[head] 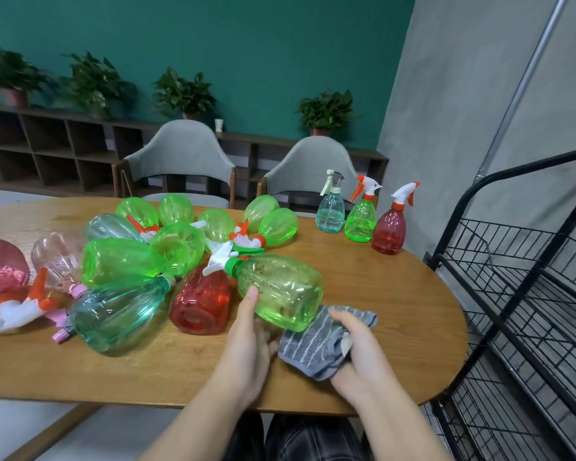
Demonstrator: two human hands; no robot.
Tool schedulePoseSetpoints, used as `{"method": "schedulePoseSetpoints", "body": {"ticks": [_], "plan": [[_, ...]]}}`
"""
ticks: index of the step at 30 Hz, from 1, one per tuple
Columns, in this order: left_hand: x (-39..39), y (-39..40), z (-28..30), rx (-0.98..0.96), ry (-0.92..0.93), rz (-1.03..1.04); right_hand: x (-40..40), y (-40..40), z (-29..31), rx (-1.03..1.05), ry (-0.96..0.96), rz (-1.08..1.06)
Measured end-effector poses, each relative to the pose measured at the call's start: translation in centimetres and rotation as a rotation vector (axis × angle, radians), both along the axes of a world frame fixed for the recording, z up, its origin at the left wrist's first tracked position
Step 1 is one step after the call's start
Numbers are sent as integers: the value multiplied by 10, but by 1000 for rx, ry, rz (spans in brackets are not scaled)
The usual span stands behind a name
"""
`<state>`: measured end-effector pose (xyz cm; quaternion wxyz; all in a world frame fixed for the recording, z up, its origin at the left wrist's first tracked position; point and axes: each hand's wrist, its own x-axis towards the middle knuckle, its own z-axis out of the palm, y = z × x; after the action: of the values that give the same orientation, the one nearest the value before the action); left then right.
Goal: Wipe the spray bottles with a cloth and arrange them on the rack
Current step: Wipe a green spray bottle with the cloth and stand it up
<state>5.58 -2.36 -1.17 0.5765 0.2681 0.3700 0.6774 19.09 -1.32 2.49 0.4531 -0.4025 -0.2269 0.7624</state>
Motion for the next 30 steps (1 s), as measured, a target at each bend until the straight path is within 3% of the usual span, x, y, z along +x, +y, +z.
{"method": "schedulePoseSetpoints", "body": {"ticks": [4, 9, 16, 22, 24, 27, 30], "plan": [[-7, 0, -4, 16, -100, -12, 7, 10, -4, -32, -54, -181], [-9, -2, -6, -29, -181, -119, 1, 10, -1, 97, -39, -360], [-10, 3, -14, -57, -37, -131, -20, -4, 17, 322, -373, -277], [-13, 2, -21, -19, 14, -137, -31, -9, 44, 515, -432, -258], [-13, 2, -23, -8, 37, -151, -37, -3, 47, 589, -545, -271], [-12, 3, -25, 18, 81, -135, -46, 13, 37, 838, -741, -83], [-11, 5, -24, 15, 94, -123, -46, 32, 13, 1161, -1155, 163]]}}
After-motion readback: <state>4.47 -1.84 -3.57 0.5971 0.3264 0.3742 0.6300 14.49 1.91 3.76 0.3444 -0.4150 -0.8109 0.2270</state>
